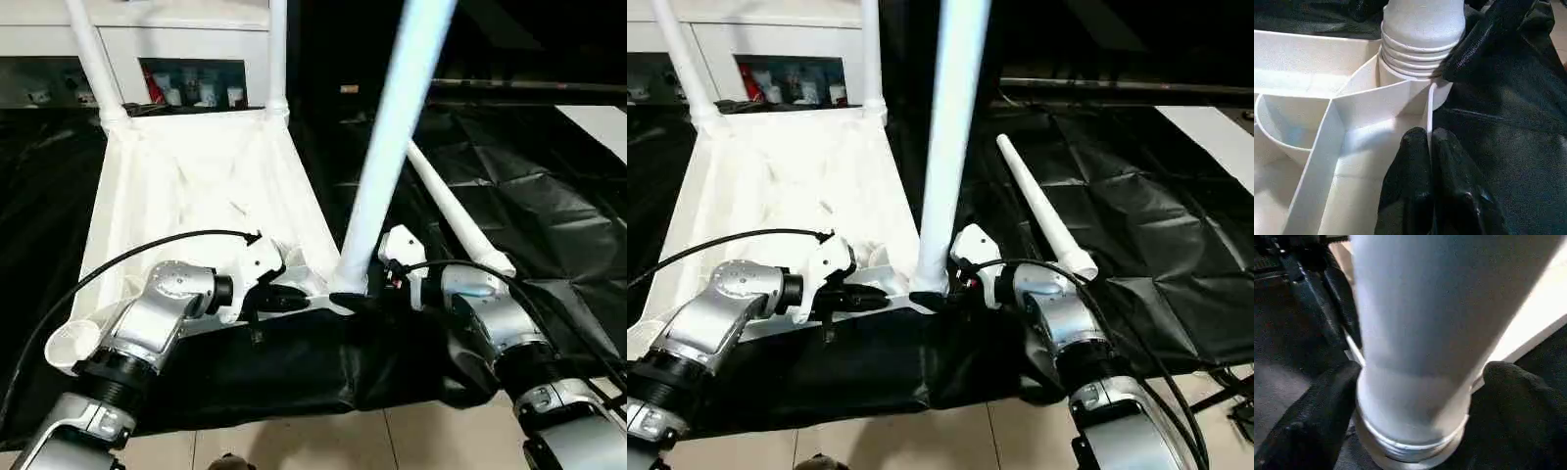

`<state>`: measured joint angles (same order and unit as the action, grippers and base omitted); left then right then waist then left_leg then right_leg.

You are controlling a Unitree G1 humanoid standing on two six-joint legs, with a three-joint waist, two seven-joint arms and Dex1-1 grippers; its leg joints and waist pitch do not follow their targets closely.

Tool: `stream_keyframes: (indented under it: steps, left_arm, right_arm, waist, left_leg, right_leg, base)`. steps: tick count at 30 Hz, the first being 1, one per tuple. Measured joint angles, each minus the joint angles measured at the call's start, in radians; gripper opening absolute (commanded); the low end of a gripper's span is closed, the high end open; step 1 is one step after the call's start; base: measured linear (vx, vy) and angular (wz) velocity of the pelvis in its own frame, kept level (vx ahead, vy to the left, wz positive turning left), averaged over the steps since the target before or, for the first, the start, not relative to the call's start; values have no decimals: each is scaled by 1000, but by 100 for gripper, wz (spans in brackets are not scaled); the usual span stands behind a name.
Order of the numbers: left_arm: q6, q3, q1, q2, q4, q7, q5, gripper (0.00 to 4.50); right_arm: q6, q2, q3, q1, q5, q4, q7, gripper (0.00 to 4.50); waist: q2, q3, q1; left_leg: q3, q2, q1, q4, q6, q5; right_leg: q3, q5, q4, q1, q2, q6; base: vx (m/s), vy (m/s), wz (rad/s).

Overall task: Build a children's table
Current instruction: Rotate leg to tighten

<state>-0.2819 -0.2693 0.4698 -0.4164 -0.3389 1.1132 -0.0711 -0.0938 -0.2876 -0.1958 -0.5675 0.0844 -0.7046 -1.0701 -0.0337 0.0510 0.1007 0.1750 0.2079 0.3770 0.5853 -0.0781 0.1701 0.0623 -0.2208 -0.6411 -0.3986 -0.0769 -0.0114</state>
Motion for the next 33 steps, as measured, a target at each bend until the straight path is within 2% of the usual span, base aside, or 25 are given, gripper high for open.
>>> stream_keyframes:
  steps: [10, 11, 20, 26, 33]
  left_arm:
    - [-4, 0, -1, -5, 4, 3, 0, 0]
    - [-4, 0, -2, -6, 4, 4, 0, 0]
    - [-7, 0, -2, 0, 3, -7, 0, 0]
    - [-12, 17, 74, 109, -113, -235, 65, 0]
    - [-68, 38, 156, 250, -219, -489, 98, 0]
  right_arm:
    - [10, 1, 0, 14, 5, 17, -16, 310]
    - [16, 1, 0, 15, 6, 19, -17, 291]
    - [25, 14, 8, 20, 12, 14, 4, 277]
    - [83, 116, 91, -71, 7, -146, 320, 276]
    - [105, 240, 156, -165, -15, -270, 713, 276]
  waist:
    - [0, 0, 0]
    - [0, 0, 0]
    - [-1, 0, -1]
    - [-2, 0, -18]
    - [0, -1, -14]
  left_leg:
    - [0, 0, 1, 0, 0, 0]
    - [0, 0, 1, 0, 0, 0]
    - [0, 0, 0, 0, 0, 0]
    - [0, 0, -4, 4, -2, -2]
    - [0, -1, -4, 1, -3, -2]
  right_leg:
    - [0, 0, 0, 0, 0, 0]
    - [0, 0, 0, 0, 0, 0]
    - [0, 0, 0, 0, 0, 0]
    - [-2, 4, -4, 1, 0, 0]
    - [-2, 4, -3, 1, 0, 1]
  base:
    - [0, 0, 0]
    - [0, 0, 0]
    - [0, 0, 0]
    - [0, 0, 0]
    - [0, 0, 0]
